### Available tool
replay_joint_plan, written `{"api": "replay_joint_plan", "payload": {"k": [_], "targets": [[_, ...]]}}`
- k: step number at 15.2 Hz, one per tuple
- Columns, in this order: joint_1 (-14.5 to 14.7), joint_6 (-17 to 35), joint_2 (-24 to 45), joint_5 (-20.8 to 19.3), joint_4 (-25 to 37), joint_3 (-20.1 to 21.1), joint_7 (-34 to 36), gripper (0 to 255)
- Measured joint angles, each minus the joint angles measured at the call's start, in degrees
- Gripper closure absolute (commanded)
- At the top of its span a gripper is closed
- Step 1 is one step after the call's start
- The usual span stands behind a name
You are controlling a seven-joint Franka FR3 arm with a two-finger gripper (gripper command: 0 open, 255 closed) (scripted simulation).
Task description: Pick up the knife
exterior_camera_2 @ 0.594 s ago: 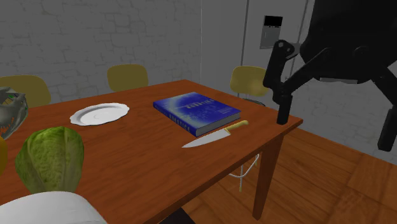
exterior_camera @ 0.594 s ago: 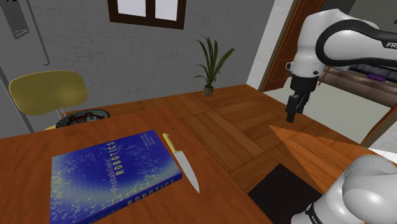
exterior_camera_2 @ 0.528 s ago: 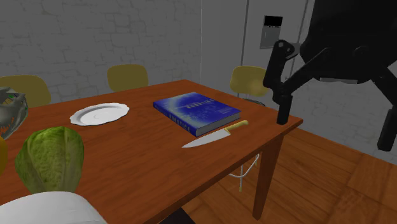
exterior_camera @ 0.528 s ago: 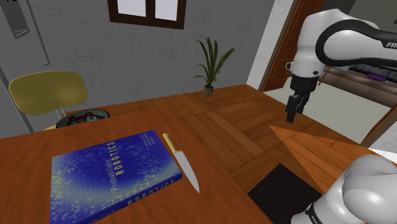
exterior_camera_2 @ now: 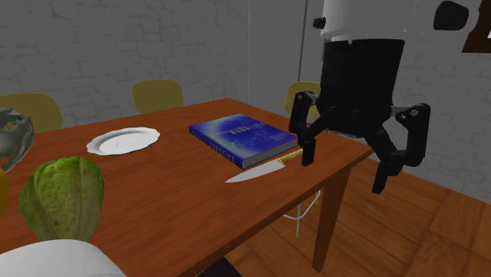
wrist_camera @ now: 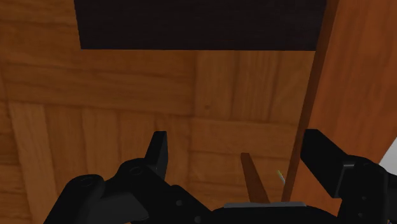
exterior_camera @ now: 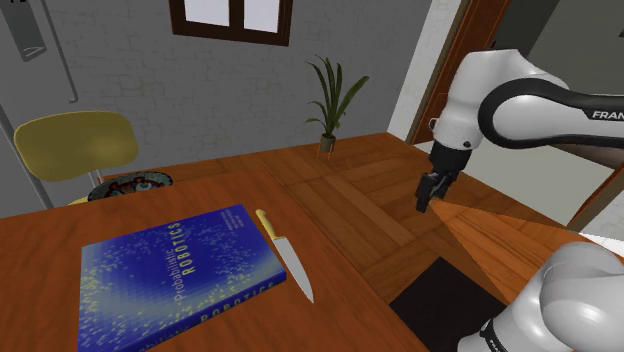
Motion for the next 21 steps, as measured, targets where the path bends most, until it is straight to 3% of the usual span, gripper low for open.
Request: {"api": "replay_joint_plan", "payload": {"k": [8,13,17,21], "targets": [[3.1,22.0,6.2,5.9,-6.2,8.4,10.6,0],[3.0,36.4,13.6,6.7,-7.0,14.0,17.1,0],[0.6,47.7,21.5,4.1,-5.5,20.4,25.0,0],[-5.9,57.2,29.8,-4.6,-2.3,28.7,36.3,0]]}}
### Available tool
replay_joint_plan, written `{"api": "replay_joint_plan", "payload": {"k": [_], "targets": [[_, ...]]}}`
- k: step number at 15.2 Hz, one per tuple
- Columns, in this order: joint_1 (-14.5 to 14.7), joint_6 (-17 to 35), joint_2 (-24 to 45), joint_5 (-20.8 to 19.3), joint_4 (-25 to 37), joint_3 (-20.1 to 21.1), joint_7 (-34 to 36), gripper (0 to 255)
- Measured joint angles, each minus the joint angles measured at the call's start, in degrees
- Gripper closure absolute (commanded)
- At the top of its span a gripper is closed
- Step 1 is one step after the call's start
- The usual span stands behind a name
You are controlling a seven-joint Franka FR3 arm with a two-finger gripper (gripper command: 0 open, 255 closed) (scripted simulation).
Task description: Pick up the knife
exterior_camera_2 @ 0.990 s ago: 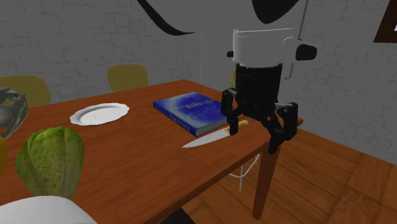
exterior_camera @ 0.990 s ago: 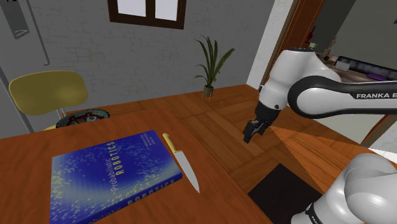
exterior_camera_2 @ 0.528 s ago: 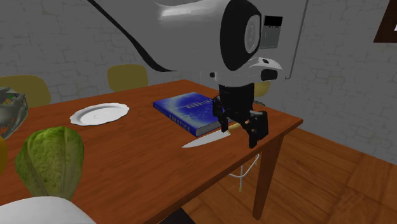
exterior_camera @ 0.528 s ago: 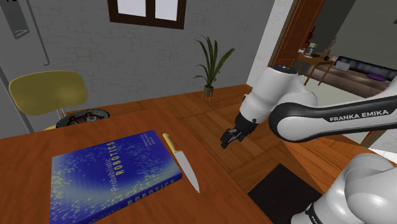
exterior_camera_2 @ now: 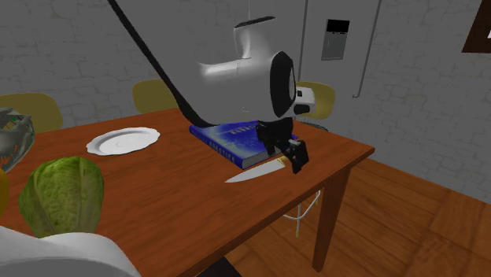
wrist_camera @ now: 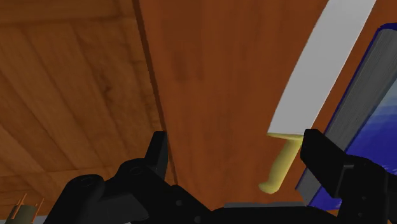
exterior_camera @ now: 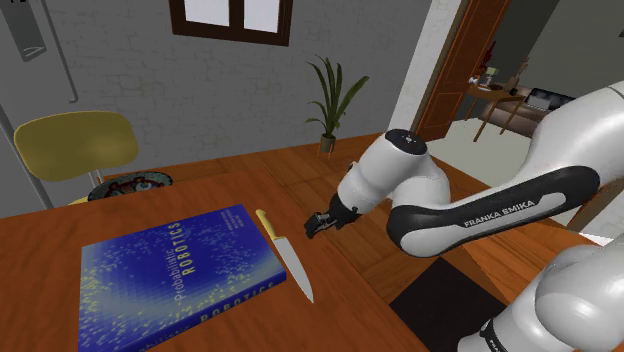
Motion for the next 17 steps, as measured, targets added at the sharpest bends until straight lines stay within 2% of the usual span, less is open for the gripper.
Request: {"api": "replay_joint_plan", "payload": {"k": [1,3,5,7,8,11,16,17], "targets": [[-2.7,2.0,2.4,-4.0,1.3,2.7,4.1,0],[-8.9,4.6,7.5,-15.0,4.7,8.4,14.4,0],[-13.5,4.6,13.2,-29.5,9.2,12.8,27.7,0],[-14.0,3.2,19.5,-43.1,14.0,13.2,39.6,0],[-13.0,2.9,21.0,-48.9,15.1,12.3,44.2,0],[-10.8,2.3,24.3,-57.0,16.9,10.4,51.4,0],[-8.6,1.9,27.9,-65.8,18.8,7.5,58.6,0],[-8.4,1.9,28.2,-66.5,18.9,7.3,59.2,255]]}}
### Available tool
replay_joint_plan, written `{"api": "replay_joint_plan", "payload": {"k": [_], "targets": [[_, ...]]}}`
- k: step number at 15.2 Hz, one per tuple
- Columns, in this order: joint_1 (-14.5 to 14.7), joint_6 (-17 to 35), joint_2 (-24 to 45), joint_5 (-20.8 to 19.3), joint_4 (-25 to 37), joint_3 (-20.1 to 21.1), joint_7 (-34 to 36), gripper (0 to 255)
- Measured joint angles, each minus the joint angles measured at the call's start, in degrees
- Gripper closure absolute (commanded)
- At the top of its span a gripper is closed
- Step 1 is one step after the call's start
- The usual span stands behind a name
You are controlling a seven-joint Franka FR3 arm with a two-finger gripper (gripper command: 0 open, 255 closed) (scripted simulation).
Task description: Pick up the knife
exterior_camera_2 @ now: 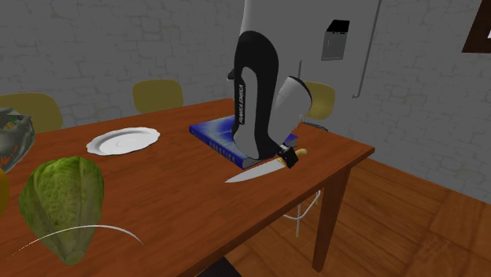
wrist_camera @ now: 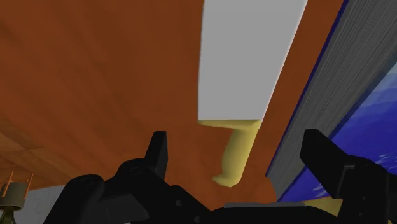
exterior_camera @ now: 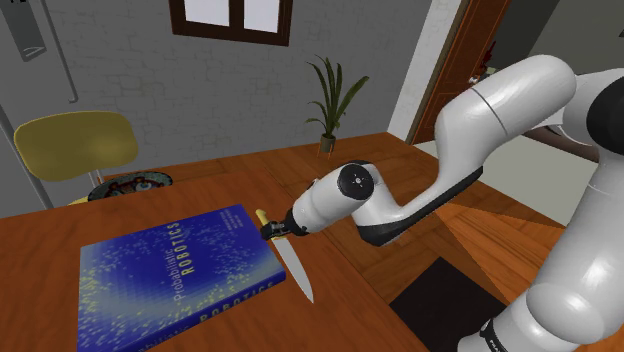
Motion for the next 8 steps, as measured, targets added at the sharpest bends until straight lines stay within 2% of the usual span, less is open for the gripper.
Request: {"api": "replay_joint_plan", "payload": {"k": [8], "targets": [[0.2,-0.1,0.4,-0.7,-0.3,-0.1,0.4,255]]}}
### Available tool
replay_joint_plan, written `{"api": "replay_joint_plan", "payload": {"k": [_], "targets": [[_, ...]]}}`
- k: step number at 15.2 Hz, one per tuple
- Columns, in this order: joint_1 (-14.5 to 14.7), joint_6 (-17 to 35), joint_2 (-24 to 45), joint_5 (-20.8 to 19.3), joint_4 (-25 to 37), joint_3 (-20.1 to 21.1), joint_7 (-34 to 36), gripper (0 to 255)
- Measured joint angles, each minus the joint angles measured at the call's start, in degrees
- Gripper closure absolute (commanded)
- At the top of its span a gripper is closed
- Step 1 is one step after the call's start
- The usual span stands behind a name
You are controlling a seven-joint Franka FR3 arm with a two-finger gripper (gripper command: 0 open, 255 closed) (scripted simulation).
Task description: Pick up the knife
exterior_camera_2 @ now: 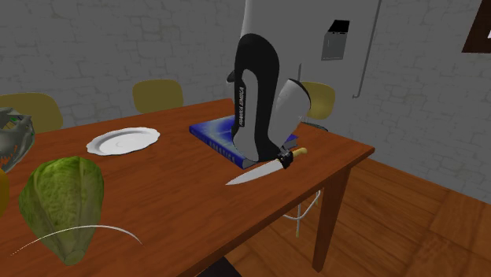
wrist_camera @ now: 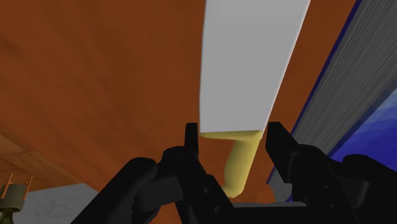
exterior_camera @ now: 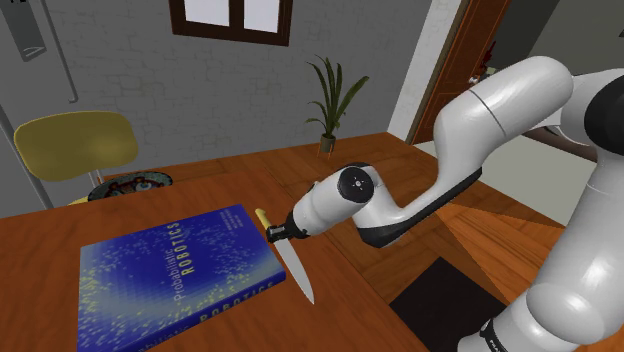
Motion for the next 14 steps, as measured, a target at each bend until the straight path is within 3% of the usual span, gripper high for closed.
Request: {"api": "replay_joint_plan", "payload": {"k": [4,14], "targets": [[-0.5,0.1,-0.7,2.0,-0.4,0.7,-1.7,255],[-4.9,0.4,-8.9,20.6,-2.4,6.0,-16.9,255]]}}
